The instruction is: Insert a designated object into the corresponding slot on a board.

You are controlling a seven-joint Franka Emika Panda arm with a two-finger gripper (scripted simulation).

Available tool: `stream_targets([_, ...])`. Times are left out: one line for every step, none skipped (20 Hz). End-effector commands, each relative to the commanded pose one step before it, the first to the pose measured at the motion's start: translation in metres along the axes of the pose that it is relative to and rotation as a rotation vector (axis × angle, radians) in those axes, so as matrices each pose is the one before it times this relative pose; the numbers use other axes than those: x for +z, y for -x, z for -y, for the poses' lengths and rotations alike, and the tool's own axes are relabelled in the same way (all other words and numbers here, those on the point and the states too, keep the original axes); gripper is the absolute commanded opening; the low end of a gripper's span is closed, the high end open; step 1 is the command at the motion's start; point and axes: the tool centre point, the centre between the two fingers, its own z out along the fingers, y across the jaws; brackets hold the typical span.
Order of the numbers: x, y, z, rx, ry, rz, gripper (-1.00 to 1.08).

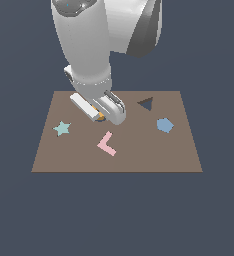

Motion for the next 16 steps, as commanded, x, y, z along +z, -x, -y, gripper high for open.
stream_targets([0.00139, -0.00006, 0.00012, 0.00039, -0.00004, -0.00017, -1.00])
stream_targets([0.00200, -0.00002, 0.00005, 0.00067, 0.00015, -0.00006, -1.00])
stream_targets([0.00260, 0.00006, 0.00015, 0.00067, 0.00014, -0.00005, -1.00])
stream_targets([0.00201, 0.00000, 0.00004, 0.00067, 0.00014, -0.00005, -1.00])
stream_targets([0.00119, 0.00015, 0.00020, 0.00000, 0.00000, 0.00000, -1.00])
stream_targets([0.00043, -0.00019, -0.00023, 0.00068, 0.00014, -0.00004, -1.00])
stream_targets([0.00000, 0.00000, 0.00000, 0.00000, 0.00000, 0.00000, 1.00])
stream_targets([0.00000, 0.00000, 0.00000, 0.00000, 0.00000, 0.00000, 1.00])
stream_targets([0.00000, 0.00000, 0.00000, 0.00000, 0.00000, 0.00000, 1.00])
stream_targets([0.00000, 0.00000, 0.00000, 0.00000, 0.00000, 0.00000, 1.00])
stream_targets([0.00000, 0.00000, 0.00000, 0.00000, 0.00000, 0.00000, 1.00])
stream_targets([0.00000, 0.00000, 0.00000, 0.00000, 0.00000, 0.00000, 1.00])
stream_targets([0.00000, 0.00000, 0.00000, 0.00000, 0.00000, 0.00000, 1.00])
stream_targets([0.00000, 0.00000, 0.00000, 0.00000, 0.00000, 0.00000, 1.00])
stream_targets([0.00000, 0.00000, 0.00000, 0.00000, 0.00000, 0.00000, 1.00])
stream_targets([0.00000, 0.00000, 0.00000, 0.00000, 0.00000, 0.00000, 1.00])
